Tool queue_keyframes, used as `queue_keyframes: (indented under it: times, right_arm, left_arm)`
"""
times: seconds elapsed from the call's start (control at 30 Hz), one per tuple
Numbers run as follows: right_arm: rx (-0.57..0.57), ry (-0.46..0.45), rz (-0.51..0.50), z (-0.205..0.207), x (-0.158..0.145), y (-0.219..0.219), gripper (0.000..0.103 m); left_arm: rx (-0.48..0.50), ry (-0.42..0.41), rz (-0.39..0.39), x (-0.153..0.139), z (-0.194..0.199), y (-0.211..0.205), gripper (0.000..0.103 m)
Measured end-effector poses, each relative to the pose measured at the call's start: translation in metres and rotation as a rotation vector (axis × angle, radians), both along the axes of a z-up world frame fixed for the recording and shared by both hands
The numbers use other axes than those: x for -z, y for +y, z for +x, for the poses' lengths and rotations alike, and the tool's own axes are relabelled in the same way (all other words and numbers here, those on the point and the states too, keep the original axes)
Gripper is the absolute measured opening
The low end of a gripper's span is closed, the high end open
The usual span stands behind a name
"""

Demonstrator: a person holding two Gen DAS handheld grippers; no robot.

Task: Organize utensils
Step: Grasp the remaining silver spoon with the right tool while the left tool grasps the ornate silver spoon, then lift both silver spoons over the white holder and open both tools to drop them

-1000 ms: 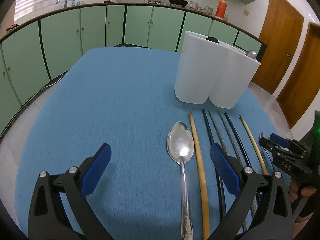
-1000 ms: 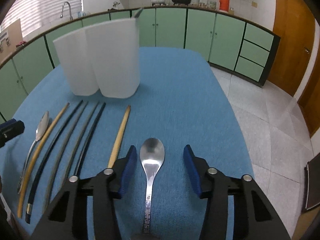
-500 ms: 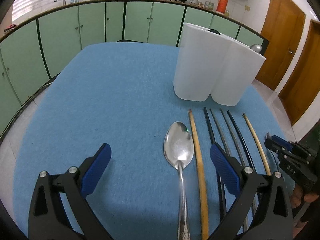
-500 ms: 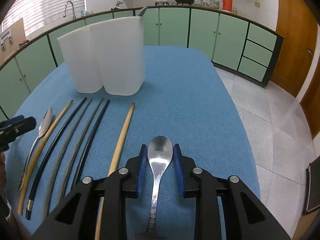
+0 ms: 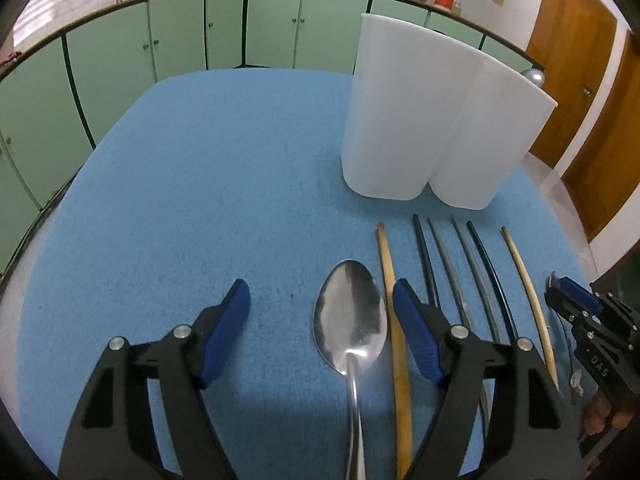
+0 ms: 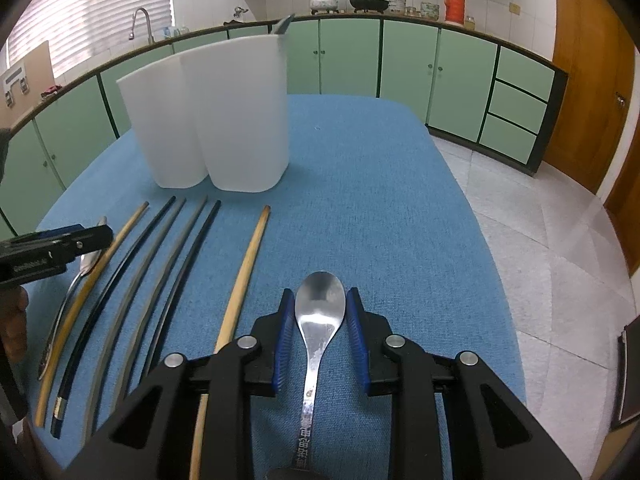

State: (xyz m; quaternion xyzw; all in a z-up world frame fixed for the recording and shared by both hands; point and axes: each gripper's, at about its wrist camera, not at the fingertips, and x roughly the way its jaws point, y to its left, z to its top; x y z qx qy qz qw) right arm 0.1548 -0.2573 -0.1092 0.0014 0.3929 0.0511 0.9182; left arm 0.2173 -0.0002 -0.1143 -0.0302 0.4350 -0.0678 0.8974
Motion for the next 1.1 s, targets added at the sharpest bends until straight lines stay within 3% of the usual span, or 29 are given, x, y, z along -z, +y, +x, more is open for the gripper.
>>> queue_keyframes:
  times: [0.13,0.2,0.37,0.83,1.1]
  right_arm:
    - [0.001,-0.001,-0.002,0.002,0.001,0.001,0.027]
    - [0.000,-0.001,0.001,0.002,0.001,0.001,0.027]
    - [0.001,-0.001,0.001,0.003,0.001,0.000,0.027]
    - [0.014,-0.005,0.015,0.003,0.000,-0.001,0.026]
    - [0.025,-0.073,0.040,-0.008,-0.017,-0.004,0.026]
  left_arm:
    - [0.006,-0.001,0.001,-0.001,0.002,-0.002,0.065]
    - [0.011,-0.001,-0.003,0.000,-0.001,-0.003,0.053]
    - [0.035,-0.005,0.007,-0.002,0.001,-0.007,0.032]
    - [0.066,-0.053,-0.039,-0.011,-0.017,0.002,0.032]
    - [0.083,-0.150,-0.066,-0.032,-0.036,0.008,0.032]
